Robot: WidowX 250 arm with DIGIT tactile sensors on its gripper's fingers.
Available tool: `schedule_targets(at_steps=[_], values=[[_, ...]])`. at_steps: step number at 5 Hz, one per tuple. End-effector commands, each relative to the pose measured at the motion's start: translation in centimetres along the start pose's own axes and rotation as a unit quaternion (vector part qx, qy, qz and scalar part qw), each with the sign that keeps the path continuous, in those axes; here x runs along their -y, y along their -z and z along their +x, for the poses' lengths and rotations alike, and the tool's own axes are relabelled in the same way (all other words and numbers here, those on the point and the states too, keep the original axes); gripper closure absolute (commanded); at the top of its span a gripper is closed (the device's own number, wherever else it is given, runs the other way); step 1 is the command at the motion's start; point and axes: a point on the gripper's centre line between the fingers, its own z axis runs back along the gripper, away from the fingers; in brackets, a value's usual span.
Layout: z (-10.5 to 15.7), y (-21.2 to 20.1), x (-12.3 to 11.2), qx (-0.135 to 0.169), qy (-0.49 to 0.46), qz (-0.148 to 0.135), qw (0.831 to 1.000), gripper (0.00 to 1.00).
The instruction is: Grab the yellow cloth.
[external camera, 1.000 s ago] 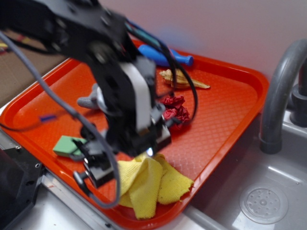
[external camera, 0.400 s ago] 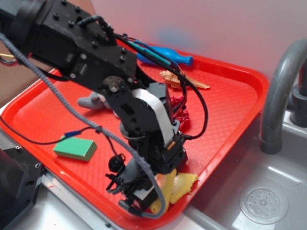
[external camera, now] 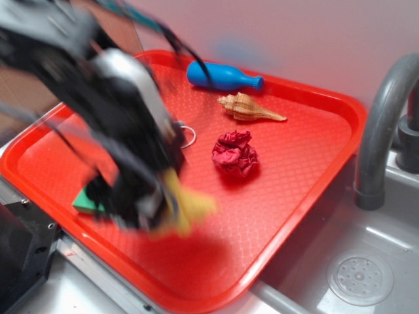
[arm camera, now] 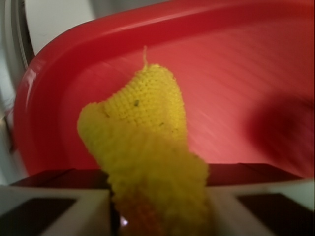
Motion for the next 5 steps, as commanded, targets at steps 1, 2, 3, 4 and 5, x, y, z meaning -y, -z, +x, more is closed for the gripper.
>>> schedule_targets(at_steps=[1,2,3,4,5], values=[[-1.6,-8.1,-3.4,-0.029,-0.246,-0.006,0.969,1.0],[-2.1,-10.8,-4.7,-0.039,-0.365,0.003,0.93,1.0],[-2.5,-12.7,-5.6,-0.036,-0.478,0.019,0.877,1.0],[-2.7,-13.3,-6.0,-0.041,-0.578,0.047,0.814,1.0],[-3.8,-13.8,-6.7,0.024,-0.549,0.071,0.832,1.0]])
